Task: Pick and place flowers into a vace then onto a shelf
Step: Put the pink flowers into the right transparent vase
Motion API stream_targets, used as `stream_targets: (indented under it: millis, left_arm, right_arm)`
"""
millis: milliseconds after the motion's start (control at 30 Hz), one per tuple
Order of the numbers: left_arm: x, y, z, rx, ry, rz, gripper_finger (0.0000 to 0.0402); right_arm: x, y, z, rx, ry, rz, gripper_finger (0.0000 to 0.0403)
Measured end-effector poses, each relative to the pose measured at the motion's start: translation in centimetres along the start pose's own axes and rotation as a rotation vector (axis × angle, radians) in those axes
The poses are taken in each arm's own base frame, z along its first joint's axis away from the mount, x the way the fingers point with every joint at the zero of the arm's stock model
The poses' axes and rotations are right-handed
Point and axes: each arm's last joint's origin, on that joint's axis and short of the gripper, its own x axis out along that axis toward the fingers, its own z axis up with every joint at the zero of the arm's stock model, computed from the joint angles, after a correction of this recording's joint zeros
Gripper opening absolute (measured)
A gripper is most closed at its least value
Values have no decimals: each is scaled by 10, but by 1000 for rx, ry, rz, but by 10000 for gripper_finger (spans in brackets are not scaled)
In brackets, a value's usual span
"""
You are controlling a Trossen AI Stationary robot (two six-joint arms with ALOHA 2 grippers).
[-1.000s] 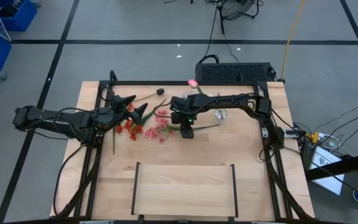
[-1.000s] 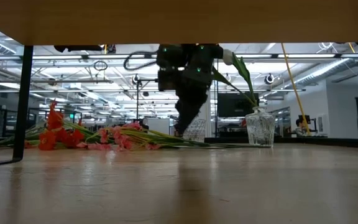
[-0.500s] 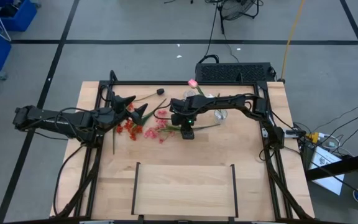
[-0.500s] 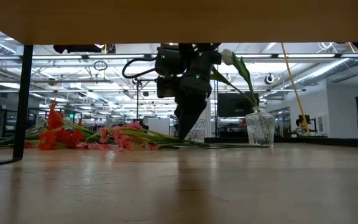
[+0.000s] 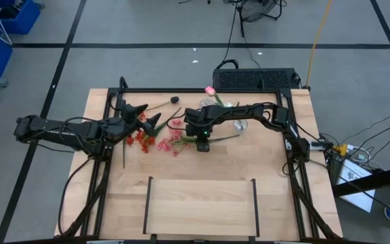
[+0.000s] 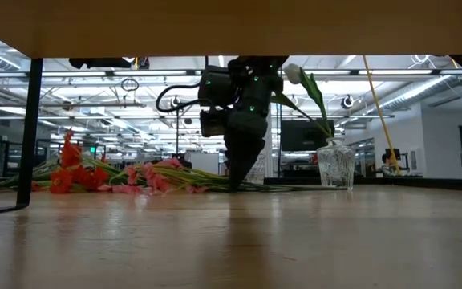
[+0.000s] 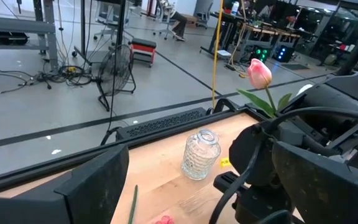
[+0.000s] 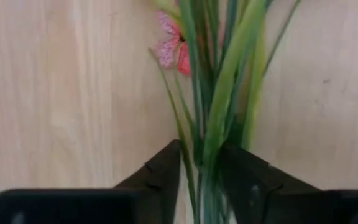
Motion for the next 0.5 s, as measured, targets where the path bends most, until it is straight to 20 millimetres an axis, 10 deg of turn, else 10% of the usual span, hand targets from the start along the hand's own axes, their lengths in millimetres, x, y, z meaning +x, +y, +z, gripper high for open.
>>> stream_targets:
  millis: [167, 500]
  left_arm:
    - [0, 0, 0, 1, 1, 0, 399]
    - [0, 0, 0, 1, 4, -5, 399]
  right_arm:
    - [-3, -3, 1, 38, -16, 3, 14]
    - [-37, -2, 8, 116, -132, 4, 5]
